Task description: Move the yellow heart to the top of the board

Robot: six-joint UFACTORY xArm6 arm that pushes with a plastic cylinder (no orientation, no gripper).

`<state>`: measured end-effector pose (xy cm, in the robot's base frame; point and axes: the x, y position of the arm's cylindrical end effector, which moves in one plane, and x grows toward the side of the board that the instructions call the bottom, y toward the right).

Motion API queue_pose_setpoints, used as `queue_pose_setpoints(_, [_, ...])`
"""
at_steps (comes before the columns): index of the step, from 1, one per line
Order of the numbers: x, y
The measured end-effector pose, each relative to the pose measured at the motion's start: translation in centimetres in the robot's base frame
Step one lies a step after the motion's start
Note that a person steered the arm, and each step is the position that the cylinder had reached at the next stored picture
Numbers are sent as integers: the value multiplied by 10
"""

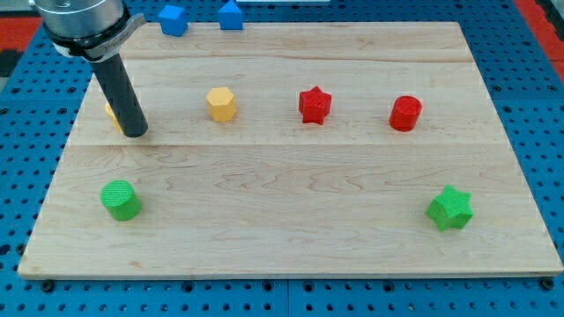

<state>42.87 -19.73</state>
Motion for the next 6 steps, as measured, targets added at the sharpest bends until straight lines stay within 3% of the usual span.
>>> queue_pose_setpoints(1, [22, -29])
queue_pose_setpoints(2, [0, -45])
queue_pose_setpoints(5, [-36, -15])
queue_pose_setpoints(6, [13, 34])
